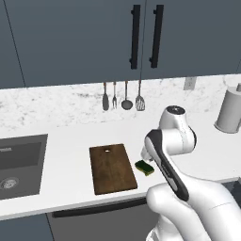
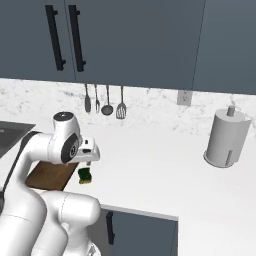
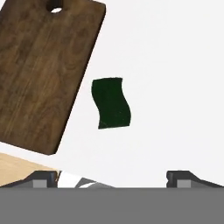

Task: Pick up the sponge from the counter and clean the cutting board by briefly scrubbing or pressing down on the cutting board. Once finished, release the sponge.

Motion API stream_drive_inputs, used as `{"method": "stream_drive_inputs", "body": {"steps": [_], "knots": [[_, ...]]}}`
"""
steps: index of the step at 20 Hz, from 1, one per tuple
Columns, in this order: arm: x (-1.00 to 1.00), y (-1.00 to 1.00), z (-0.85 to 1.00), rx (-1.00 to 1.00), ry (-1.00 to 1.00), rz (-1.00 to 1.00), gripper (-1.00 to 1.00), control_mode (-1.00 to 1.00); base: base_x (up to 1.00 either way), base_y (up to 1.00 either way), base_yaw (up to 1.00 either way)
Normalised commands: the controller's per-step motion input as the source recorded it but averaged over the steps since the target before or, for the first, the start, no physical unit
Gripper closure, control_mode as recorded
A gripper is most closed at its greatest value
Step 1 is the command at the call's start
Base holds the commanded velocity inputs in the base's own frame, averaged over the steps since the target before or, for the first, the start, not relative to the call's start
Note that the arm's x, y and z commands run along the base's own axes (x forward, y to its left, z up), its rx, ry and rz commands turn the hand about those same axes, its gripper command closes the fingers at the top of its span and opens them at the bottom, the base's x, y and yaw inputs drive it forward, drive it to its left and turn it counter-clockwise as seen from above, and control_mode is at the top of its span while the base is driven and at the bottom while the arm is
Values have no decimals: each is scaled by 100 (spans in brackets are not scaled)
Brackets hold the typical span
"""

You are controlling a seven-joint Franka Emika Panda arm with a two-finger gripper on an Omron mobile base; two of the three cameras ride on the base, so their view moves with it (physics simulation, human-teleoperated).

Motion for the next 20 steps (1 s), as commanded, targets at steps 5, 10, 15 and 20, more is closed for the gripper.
{"method": "stream_drive_inputs", "body": {"steps": [5, 10, 15, 20], "knots": [[31, 14, -39, 0, 17, 10, -100, -100, 0, 0, 0], [40, 17, -33, -3, 12, 9, -100, -100, 0, 0, 0], [46, 24, -28, -4, 11, 5, -100, -100, 0, 0, 0], [28, 6, -28, -2, 5, 4, -100, -100, 0, 0, 0]]}}
